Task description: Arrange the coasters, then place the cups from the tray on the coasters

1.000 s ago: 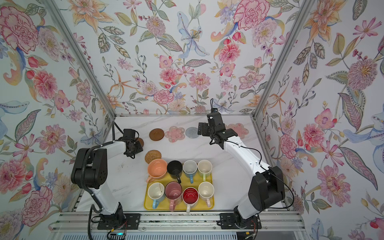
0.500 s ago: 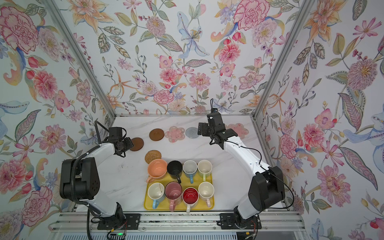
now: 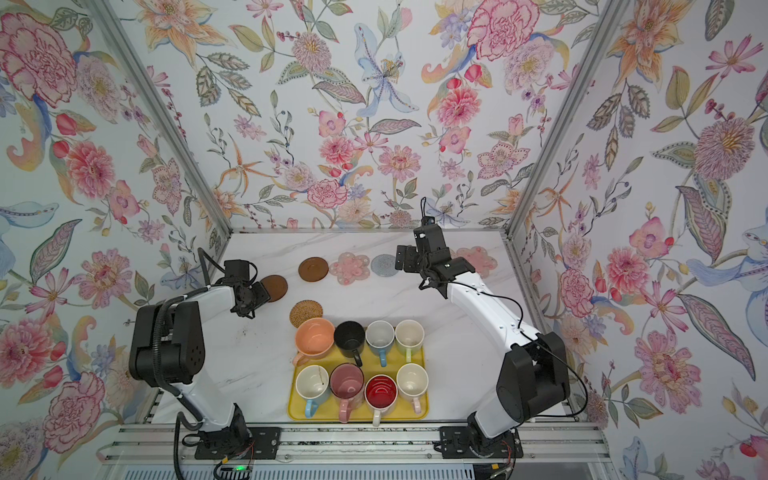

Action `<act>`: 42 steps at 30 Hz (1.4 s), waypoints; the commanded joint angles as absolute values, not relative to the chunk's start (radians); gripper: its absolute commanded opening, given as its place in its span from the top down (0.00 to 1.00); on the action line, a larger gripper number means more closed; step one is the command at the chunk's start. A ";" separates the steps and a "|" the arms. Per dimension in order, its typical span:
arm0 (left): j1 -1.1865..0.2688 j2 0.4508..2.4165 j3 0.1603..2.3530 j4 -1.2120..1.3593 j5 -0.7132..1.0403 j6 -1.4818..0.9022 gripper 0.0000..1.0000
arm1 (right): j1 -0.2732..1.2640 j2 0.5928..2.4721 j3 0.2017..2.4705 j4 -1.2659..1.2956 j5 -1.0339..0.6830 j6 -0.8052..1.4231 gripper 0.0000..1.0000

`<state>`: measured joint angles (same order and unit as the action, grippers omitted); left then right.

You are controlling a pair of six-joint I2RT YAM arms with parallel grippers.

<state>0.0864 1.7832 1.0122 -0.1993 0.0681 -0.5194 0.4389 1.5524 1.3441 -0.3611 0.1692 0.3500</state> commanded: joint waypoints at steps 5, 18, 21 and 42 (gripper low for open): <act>0.081 1.837 1.031 -0.162 0.096 -0.547 0.41 | 0.443 1.553 1.356 -0.360 0.177 0.360 0.01; 0.072 1.951 1.098 -0.096 0.163 -0.585 0.47 | 0.443 1.579 1.383 -0.375 0.174 0.360 0.01; 0.063 1.970 1.119 -0.094 0.165 -0.587 0.47 | 0.441 1.579 1.381 -0.378 0.177 0.359 0.01; 0.044 1.881 1.216 -0.149 0.173 -0.542 0.46 | 0.436 1.600 1.405 -0.402 0.176 0.359 0.01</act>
<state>0.0517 1.9778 1.2243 -0.0925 0.1623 -0.5724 0.4377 1.5818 1.3800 -0.3851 0.1696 0.3496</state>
